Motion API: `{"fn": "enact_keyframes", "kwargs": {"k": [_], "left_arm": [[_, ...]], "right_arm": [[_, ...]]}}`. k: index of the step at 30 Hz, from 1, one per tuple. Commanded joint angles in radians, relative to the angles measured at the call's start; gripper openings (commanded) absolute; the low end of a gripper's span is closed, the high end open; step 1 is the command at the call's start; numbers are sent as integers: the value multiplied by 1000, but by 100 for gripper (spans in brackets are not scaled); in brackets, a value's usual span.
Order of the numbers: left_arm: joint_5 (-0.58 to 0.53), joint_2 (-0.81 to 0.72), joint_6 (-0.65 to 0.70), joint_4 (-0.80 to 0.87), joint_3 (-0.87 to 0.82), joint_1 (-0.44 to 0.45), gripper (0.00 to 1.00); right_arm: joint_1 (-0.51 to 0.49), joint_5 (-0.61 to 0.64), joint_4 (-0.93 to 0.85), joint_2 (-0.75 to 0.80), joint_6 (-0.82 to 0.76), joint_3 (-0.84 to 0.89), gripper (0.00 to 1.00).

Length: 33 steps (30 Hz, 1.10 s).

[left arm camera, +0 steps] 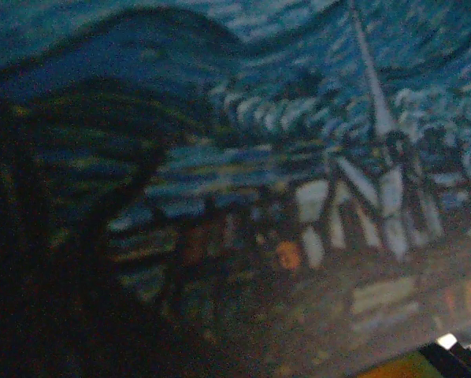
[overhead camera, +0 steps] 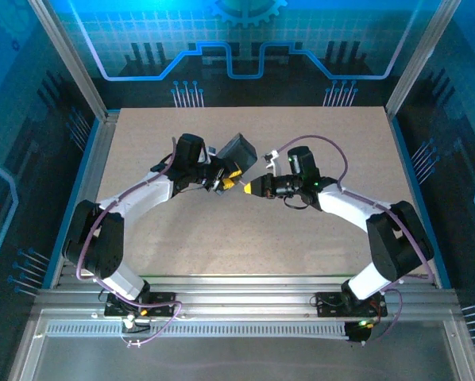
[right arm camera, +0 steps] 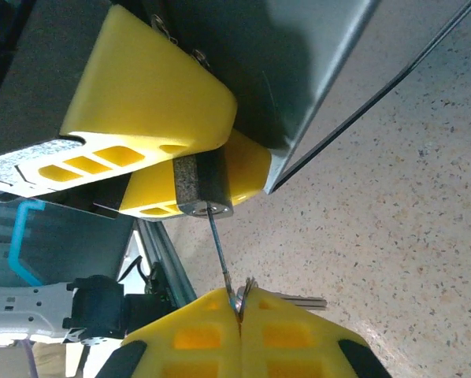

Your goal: Unlock a padlock with a key

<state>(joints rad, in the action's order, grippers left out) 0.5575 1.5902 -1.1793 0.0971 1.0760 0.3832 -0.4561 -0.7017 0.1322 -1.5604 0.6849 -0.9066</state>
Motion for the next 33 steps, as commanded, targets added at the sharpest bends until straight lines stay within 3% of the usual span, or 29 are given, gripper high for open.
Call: {"fn": "enact_keyframes", "kwargs": {"k": [1, 10, 23, 33], "left_arm": [[71, -42, 22, 28, 14, 26, 0], [70, -43, 43, 74, 33, 29, 0], [74, -28, 80, 152, 70, 40, 0], [68, -19, 44, 136, 69, 70, 0]], "right_arm": [[-31, 59, 91, 40, -22, 3, 0], [-53, 98, 113, 7, -34, -10, 0], [-94, 219, -21, 36, -113, -82, 0], [-116, 188, 25, -32, -81, -169, 0]]}}
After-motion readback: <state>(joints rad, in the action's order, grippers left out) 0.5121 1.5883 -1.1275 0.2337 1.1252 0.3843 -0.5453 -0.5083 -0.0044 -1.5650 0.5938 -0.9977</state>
